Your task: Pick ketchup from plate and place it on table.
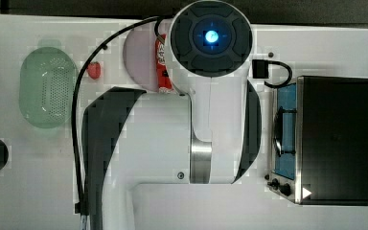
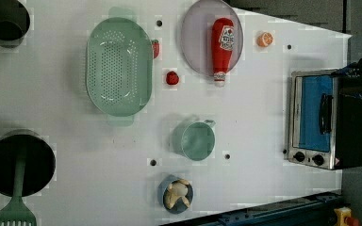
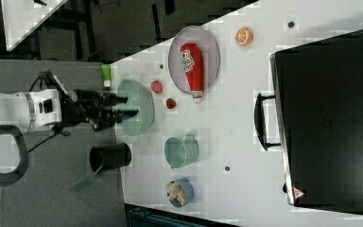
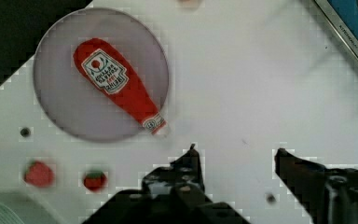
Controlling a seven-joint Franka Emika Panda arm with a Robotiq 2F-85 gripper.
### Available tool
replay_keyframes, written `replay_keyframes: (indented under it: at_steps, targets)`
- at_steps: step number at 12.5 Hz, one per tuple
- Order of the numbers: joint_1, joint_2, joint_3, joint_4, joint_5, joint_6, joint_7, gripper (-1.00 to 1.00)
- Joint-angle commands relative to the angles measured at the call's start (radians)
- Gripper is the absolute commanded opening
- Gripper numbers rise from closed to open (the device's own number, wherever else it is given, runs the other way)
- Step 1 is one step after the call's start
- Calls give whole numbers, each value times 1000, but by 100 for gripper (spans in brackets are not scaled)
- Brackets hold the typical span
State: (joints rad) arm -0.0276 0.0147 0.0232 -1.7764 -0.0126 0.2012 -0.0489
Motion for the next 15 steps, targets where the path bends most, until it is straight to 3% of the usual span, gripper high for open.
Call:
replay_keyframes:
  at_steps: [1, 3, 15]
  targets:
    - [-103, -221, 60, -58, 40, -175, 85, 58]
    - [-101, -209, 64, -59, 40, -173, 83, 99]
    - [-83, 83, 127, -56, 40, 57, -224, 100]
